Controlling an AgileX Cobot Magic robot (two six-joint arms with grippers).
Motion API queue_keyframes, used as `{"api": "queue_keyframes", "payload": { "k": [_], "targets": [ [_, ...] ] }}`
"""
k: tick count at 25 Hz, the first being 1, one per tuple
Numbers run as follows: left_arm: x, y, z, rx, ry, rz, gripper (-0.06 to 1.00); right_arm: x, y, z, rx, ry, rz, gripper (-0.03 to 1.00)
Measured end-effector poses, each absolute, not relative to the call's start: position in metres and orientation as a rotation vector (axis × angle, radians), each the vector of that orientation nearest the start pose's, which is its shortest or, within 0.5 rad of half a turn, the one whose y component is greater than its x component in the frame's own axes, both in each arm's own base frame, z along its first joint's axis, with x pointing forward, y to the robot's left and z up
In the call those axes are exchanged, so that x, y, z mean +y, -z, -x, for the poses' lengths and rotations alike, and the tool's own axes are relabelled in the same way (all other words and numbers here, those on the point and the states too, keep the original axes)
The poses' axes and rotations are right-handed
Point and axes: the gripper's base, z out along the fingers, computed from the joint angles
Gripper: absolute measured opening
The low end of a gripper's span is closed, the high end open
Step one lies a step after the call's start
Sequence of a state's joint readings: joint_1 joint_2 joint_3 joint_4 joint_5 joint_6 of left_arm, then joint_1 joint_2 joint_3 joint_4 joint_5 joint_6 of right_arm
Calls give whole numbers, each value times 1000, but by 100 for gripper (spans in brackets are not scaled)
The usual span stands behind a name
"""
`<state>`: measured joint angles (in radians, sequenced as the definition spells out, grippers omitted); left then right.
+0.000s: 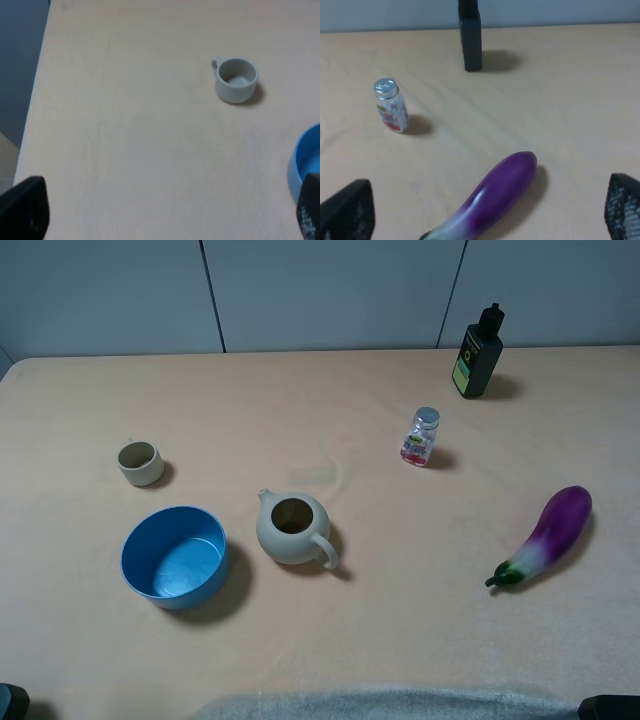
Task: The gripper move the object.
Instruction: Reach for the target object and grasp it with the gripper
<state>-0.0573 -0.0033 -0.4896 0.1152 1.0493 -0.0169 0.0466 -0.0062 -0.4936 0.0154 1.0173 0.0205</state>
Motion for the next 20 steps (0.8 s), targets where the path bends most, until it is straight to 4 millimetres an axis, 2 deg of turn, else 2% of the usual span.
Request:
{"api": "queue_keyframes", "payload": {
  "k": [11,14,20],
  "targets": [
    [9,-276,3,2035,-91,-37,99,3,-285,-1,2016,-84,26,69],
    [9,-276,3,2035,-91,-37,99,5,-291,-15,2090,-113,22,69],
    [9,-276,3,2035,-91,-37,99,9,-303,-53,2271,-138,12,69]
  ]
}}
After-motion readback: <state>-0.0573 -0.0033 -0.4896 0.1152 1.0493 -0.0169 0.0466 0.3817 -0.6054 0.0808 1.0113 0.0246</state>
